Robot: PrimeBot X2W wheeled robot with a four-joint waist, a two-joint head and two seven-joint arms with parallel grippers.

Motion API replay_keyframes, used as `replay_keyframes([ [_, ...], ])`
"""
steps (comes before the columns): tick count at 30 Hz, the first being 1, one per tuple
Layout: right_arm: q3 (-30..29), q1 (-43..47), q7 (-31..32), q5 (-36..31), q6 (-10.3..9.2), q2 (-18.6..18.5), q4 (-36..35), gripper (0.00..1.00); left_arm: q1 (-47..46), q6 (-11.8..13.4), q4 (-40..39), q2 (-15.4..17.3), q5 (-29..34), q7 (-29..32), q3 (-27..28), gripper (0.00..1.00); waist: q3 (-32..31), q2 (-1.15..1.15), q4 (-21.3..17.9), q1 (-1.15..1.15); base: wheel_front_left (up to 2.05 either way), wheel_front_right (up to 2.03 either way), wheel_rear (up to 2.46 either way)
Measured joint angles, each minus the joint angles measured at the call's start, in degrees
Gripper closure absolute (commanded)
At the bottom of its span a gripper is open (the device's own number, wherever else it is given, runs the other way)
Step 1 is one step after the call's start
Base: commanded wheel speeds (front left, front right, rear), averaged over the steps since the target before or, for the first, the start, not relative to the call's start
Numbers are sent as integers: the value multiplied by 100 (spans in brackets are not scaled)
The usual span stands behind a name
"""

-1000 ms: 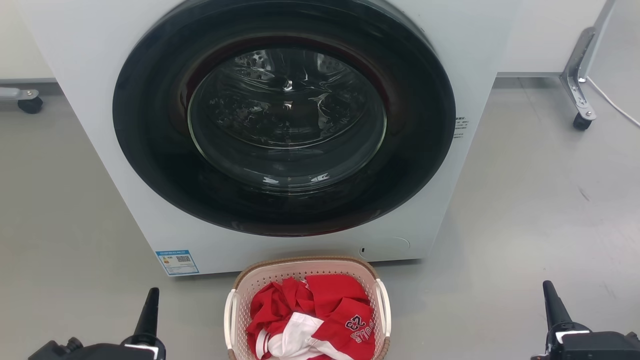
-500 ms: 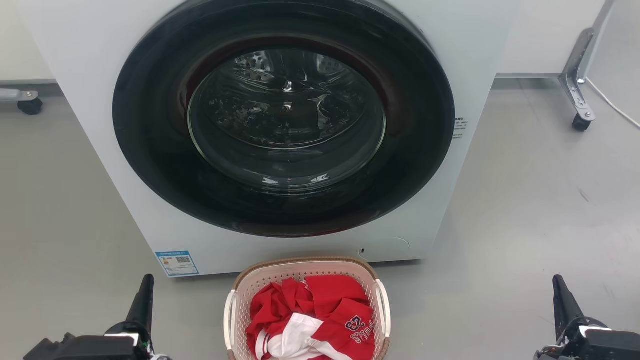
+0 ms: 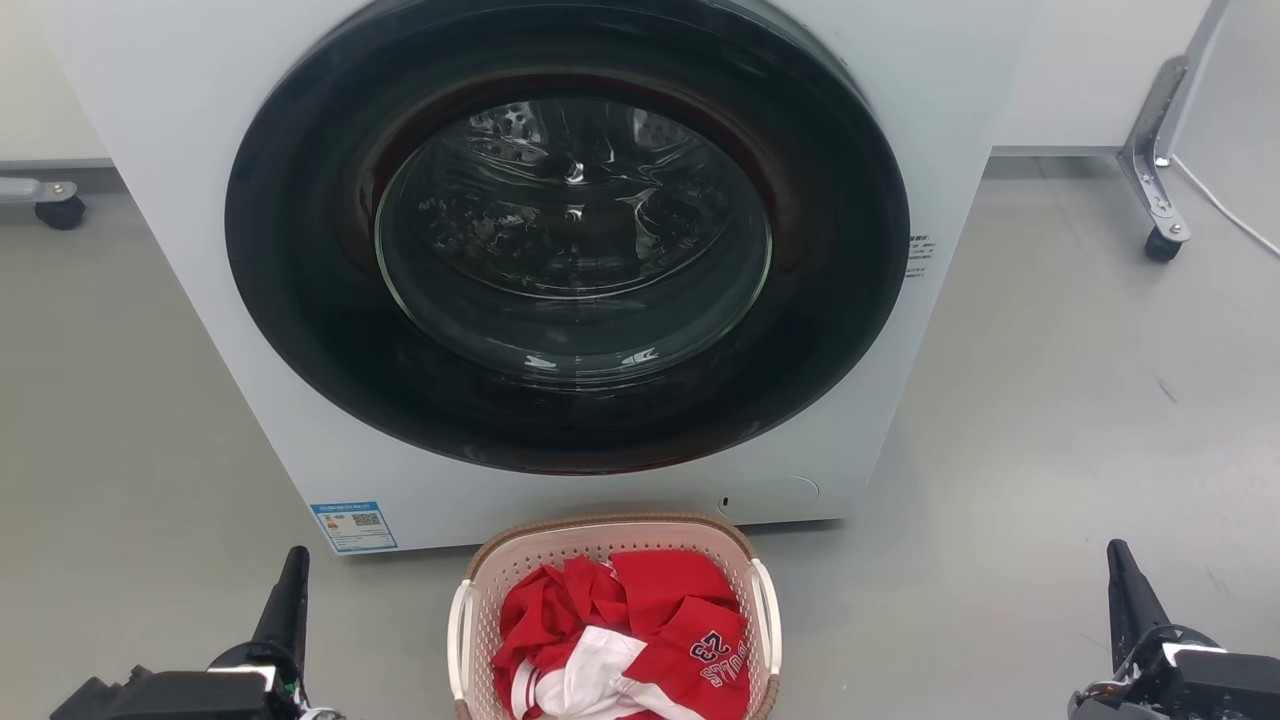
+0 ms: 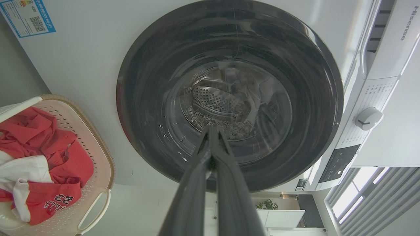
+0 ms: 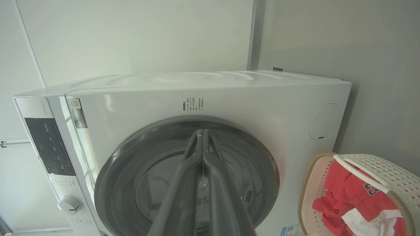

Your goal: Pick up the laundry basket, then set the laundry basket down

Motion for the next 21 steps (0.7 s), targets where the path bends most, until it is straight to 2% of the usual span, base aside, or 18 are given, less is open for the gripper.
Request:
replay_keyframes([
  [21, 0, 0, 0, 1, 0, 0, 0, 100, 0, 0, 4, -1, 0, 0, 0, 100, 0, 0, 0, 0, 0, 0, 0],
])
